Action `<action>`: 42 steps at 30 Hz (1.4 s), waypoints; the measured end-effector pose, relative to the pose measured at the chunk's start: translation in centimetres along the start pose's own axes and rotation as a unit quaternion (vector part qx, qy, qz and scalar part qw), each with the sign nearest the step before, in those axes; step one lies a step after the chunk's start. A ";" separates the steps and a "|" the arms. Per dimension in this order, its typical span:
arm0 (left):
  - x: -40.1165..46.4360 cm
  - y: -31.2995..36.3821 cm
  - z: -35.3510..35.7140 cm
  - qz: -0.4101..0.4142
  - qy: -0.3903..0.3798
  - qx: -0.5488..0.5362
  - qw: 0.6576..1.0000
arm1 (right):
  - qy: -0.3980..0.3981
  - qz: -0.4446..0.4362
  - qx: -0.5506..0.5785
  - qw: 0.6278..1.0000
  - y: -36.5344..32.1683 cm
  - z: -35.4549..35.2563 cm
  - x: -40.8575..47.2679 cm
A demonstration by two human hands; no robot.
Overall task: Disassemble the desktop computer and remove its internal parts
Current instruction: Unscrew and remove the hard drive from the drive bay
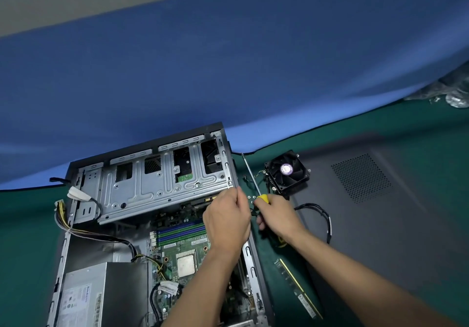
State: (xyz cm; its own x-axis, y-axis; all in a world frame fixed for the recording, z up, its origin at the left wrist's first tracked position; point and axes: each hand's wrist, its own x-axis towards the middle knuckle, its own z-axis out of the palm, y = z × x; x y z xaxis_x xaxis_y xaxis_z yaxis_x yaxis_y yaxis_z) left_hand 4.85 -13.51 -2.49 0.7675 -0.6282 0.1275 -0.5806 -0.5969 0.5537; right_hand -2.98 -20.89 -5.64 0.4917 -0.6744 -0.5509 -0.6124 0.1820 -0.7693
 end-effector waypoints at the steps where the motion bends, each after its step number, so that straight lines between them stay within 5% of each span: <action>1: 0.0 0.0 0.0 0.001 -0.002 0.001 1.000 | -0.023 0.003 0.002 1.000 0.4 -0.2 -0.6; 8: -0.4 -0.1 0.0 0.000 -0.009 0.024 1.000 | -0.083 0.033 -0.272 0.958 4.5 -0.3 -3.5; 13: -0.8 0.1 -0.3 -0.002 -0.026 0.050 0.998 | -0.072 0.020 -0.364 0.929 4.8 0.1 -2.8; 20: -0.4 0.1 -1.1 -0.012 -0.065 0.042 0.997 | -0.064 0.002 -0.370 0.927 4.7 -0.4 -2.9; 25: -0.4 -1.0 -1.8 -0.106 -0.107 -0.153 0.977 | -0.018 -0.060 -0.242 0.968 2.1 -1.7 -3.4; 28: -0.1 -1.6 -2.3 -0.250 -0.102 -0.251 0.929 | 0.044 -0.110 -0.147 0.982 -1.3 -1.7 -3.5; 33: 0.6 -2.3 -3.4 -0.458 -0.139 -0.381 0.791 | 0.086 -0.148 -0.159 0.972 -5.9 0.9 -3.0; 36: 1.2 -3.2 -3.7 -0.500 -0.123 -0.500 0.696 | 0.088 -0.118 -0.174 0.974 -6.6 2.5 -2.3; 42: 1.7 -4.6 -2.9 -0.499 -0.030 -0.660 0.562 | 0.135 -0.087 -0.228 0.960 -5.9 5.0 -1.8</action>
State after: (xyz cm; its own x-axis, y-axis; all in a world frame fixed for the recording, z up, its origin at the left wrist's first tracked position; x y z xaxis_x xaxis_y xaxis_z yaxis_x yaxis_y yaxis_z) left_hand 9.60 -10.34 -2.47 0.4986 -0.3495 -0.7932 0.8668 0.1968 0.4581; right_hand 2.86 -17.21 -1.69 0.4702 -0.8384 -0.2757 -0.7733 -0.2408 -0.5866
